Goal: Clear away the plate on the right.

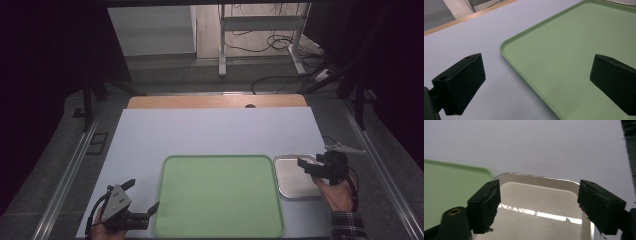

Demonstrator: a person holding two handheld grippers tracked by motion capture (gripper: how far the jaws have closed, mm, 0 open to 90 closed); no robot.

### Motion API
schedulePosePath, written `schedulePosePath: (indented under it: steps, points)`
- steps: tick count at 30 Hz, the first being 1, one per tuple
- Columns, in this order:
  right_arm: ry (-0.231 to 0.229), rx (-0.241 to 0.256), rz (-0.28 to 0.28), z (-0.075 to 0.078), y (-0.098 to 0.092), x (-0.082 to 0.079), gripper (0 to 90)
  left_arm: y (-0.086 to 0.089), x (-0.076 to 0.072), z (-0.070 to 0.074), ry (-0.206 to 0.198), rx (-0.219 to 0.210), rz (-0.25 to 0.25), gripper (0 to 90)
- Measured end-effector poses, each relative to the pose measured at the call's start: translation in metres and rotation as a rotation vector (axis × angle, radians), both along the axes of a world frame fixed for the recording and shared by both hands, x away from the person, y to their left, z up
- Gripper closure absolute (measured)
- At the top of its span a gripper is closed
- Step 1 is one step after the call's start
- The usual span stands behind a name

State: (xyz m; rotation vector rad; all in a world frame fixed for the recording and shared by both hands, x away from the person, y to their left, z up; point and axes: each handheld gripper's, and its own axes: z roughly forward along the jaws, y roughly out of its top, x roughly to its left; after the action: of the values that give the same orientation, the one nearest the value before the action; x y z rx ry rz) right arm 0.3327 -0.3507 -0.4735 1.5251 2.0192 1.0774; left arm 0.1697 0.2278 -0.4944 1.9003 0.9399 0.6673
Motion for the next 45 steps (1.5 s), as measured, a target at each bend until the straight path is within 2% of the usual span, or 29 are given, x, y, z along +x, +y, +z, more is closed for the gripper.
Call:
schedulePosePath:
  steps: [4,11,22,30,35,41,44,45]
  points:
    - [0.019,-0.007,-0.039,-0.001,-0.011,0.003,29.4,0.000,0.000,0.000,0.000,-0.001,-0.001,0.0]
    - [0.082,-0.020,-0.090,-0.007,-0.028,0.002,42.6,0.000,0.000,0.000,0.001,0.002,-0.006,0.0]
    - [0.184,-0.019,-0.108,-0.017,-0.041,0.001,67.3,-0.001,0.000,0.000,0.004,0.005,-0.012,0.0]
    - [0.249,0.019,-0.112,-0.021,-0.047,0.000,78.6,-0.001,0.000,0.000,0.005,0.007,-0.015,0.0]
    - [0.284,0.014,-0.117,-0.024,-0.046,0.001,83.9,-0.002,0.000,0.000,0.007,0.011,-0.019,0.0]
    - [0.324,0.092,-0.148,-0.025,-0.052,0.002,88.7,-0.002,0.000,-0.001,0.009,0.012,-0.020,0.0]
    - [0.322,0.140,-0.151,-0.024,-0.056,0.001,89.0,-0.002,0.000,-0.001,0.009,0.013,-0.021,0.0]
    - [0.318,0.140,-0.154,-0.023,-0.056,0.001,89.0,-0.002,0.000,-0.001,0.009,0.013,-0.021,0.0]
